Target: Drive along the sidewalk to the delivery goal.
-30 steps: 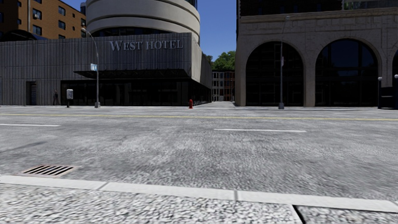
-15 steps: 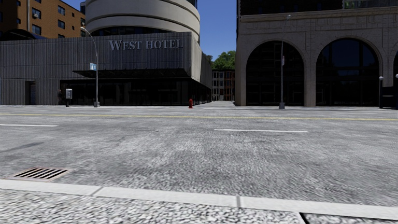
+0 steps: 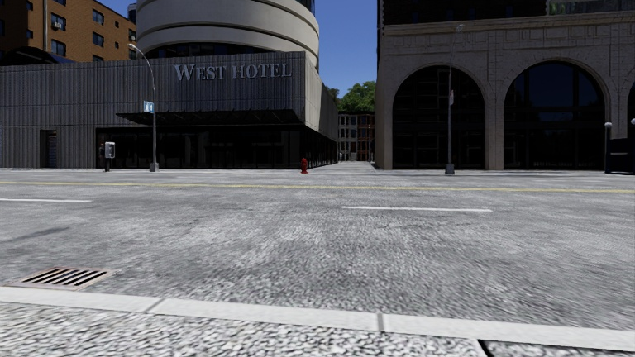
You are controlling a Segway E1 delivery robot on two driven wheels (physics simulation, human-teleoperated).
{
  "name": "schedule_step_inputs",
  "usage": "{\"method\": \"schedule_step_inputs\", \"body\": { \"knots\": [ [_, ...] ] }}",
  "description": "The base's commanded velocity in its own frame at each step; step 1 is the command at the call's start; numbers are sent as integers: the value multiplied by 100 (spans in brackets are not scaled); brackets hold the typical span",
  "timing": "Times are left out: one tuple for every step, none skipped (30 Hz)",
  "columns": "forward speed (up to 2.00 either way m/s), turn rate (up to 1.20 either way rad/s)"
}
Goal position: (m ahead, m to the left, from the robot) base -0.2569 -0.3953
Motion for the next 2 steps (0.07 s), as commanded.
{"method": "schedule_step_inputs", "body": {
  "knots": [
    [0, 0],
    [0, 0]
  ]
}}
